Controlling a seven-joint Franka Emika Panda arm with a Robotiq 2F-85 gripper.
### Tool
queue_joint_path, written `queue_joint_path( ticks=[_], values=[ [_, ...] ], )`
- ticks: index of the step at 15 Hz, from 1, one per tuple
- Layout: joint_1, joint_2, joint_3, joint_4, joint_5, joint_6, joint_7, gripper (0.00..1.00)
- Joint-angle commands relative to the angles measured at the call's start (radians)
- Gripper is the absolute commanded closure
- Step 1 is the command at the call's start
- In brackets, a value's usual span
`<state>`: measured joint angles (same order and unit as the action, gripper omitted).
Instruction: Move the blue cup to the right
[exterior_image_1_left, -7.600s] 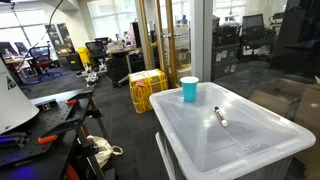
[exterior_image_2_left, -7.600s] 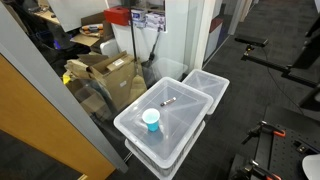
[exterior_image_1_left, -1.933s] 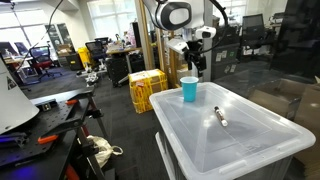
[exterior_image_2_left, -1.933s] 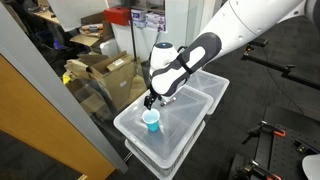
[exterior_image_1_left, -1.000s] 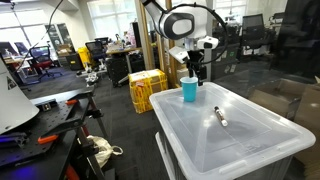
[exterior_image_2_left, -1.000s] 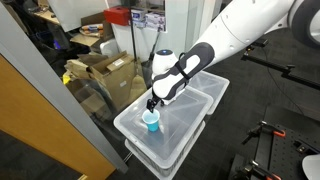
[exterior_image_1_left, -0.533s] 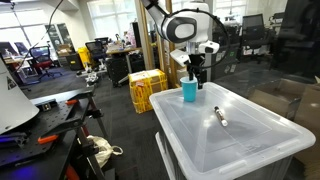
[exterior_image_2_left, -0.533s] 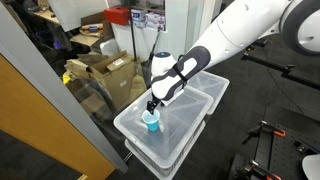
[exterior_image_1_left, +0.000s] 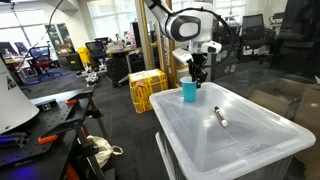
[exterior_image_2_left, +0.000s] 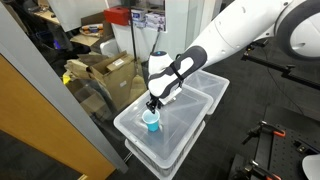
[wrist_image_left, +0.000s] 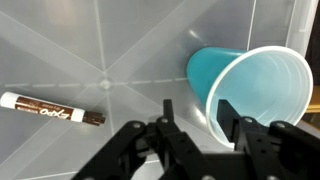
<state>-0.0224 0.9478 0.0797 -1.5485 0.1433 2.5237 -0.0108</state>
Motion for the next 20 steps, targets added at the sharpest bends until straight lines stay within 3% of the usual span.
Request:
queue_joint_path(
  ticks=[1, 4, 12, 20],
  values=[
    [-0.002, 0.018, 0.002, 0.053, -0.003, -0.051, 0.001, 0.8],
    [-0.002, 0.021, 0.002, 0.064, -0.004, -0.052, 0.0, 1.0],
    [0.008, 0.002, 0.0, 0.073, -0.012, -0.082, -0.002, 0.99],
    [-0.027, -0.114, 0.025, -0.076, 0.011, 0.049, -0.054, 0.99]
  ],
)
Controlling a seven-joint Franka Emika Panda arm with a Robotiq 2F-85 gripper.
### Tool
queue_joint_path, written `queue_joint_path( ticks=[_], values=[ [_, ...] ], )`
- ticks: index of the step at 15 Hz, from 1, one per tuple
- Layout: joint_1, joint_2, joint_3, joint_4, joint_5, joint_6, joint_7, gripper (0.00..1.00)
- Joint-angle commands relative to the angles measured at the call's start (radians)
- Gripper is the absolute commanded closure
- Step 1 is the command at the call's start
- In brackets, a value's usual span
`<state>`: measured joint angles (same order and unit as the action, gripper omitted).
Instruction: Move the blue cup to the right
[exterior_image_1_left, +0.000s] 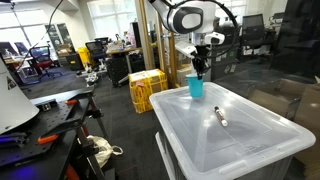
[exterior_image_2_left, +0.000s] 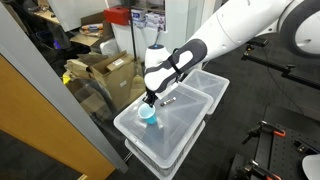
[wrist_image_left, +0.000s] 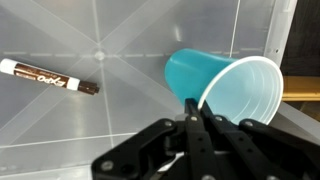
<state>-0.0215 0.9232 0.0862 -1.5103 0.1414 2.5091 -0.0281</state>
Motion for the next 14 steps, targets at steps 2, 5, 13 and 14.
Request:
queue_joint_path(
  ticks=[2, 5, 13, 14],
  values=[
    [-0.045, -0.127, 0.025, -0.172, 0.022, 0.122, -0.048, 0.99],
    [-0.085, -0.184, 0.041, -0.265, 0.04, 0.221, -0.054, 0.99],
    [-0.305, -0.285, 0.186, -0.464, 0.134, 0.432, -0.174, 0.99],
    [-0.342, -0.292, 0.214, -0.479, 0.144, 0.443, -0.193, 0.99]
  ],
)
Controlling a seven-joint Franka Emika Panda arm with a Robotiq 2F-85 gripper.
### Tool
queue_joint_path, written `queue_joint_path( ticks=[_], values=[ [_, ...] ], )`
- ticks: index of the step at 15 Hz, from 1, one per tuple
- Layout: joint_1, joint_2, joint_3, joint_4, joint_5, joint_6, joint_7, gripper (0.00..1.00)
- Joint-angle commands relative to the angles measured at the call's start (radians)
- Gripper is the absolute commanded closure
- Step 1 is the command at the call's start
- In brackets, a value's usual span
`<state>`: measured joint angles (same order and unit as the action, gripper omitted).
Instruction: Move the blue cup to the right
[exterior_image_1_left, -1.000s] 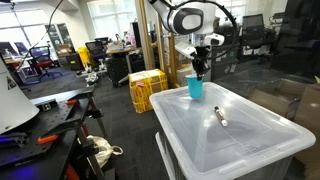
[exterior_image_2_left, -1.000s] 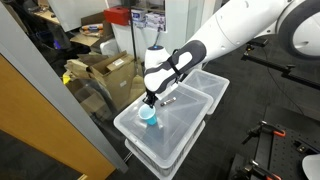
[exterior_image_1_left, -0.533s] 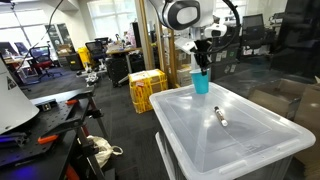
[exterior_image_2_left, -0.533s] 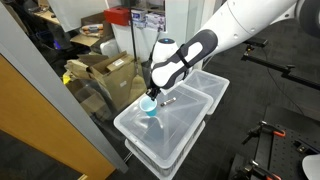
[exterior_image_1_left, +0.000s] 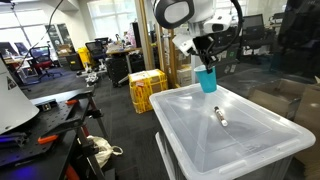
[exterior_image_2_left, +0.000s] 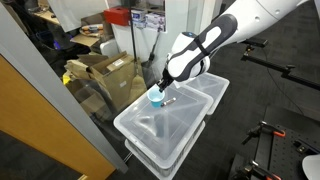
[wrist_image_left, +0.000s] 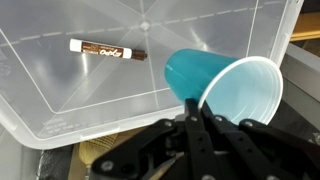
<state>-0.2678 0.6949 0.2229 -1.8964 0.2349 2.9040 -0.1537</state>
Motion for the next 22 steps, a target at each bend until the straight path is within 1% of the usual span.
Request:
queue_joint_path(
  ticks=[1, 5, 8, 9, 11, 15, 22],
  values=[
    [-0.136, -0.071, 0.107, -0.107, 0.063, 0.055, -0.086, 0.99],
    [-0.288, -0.095, 0.212, -0.151, 0.124, 0.064, -0.155, 0.99],
    [-0.367, -0.118, 0.248, -0.17, 0.161, 0.051, -0.187, 0.99],
    [-0.381, -0.124, 0.249, -0.173, 0.164, 0.05, -0.187, 0.99],
    [-0.403, -0.139, 0.245, -0.175, 0.168, 0.04, -0.182, 0.99],
    [-0.413, -0.156, 0.217, -0.166, 0.164, 0.03, -0.164, 0.99],
    [-0.39, -0.137, 0.154, -0.116, 0.149, 0.021, -0.141, 0.99]
  ],
)
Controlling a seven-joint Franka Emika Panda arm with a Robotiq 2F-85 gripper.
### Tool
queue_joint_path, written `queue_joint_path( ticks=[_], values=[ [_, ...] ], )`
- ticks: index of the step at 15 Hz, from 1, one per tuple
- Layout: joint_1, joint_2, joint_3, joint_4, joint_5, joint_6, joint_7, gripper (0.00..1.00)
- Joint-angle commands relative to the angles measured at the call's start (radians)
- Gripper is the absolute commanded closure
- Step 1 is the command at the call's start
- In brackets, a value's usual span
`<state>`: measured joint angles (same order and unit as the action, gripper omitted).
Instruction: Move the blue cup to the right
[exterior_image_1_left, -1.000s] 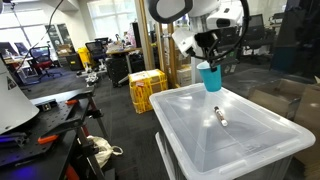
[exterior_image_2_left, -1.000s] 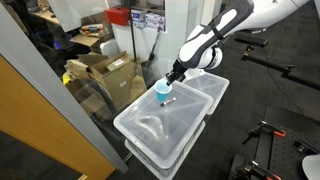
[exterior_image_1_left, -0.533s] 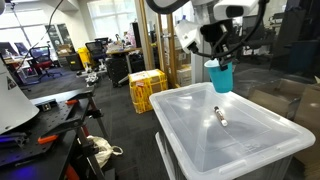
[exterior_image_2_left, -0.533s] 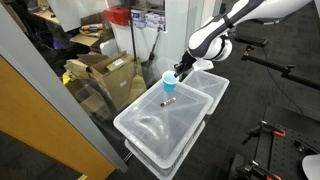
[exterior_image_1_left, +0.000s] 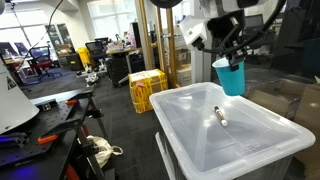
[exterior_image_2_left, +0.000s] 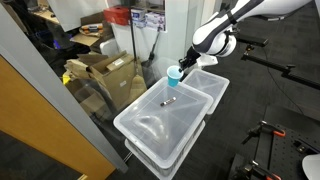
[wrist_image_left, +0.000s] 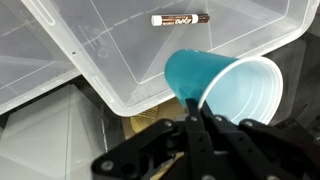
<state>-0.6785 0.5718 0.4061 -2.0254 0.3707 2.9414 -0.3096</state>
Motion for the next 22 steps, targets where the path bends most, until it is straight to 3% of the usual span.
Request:
queue_joint_path(
  ticks=[1, 11, 22],
  values=[
    [0.021, -0.008, -0.034, 0.022, 0.012, -0.02, 0.012, 0.99],
    [0.051, 0.079, -0.08, 0.168, 0.003, -0.122, -0.001, 0.99],
    [0.189, 0.206, -0.232, 0.344, -0.015, -0.195, 0.058, 0.99]
  ],
)
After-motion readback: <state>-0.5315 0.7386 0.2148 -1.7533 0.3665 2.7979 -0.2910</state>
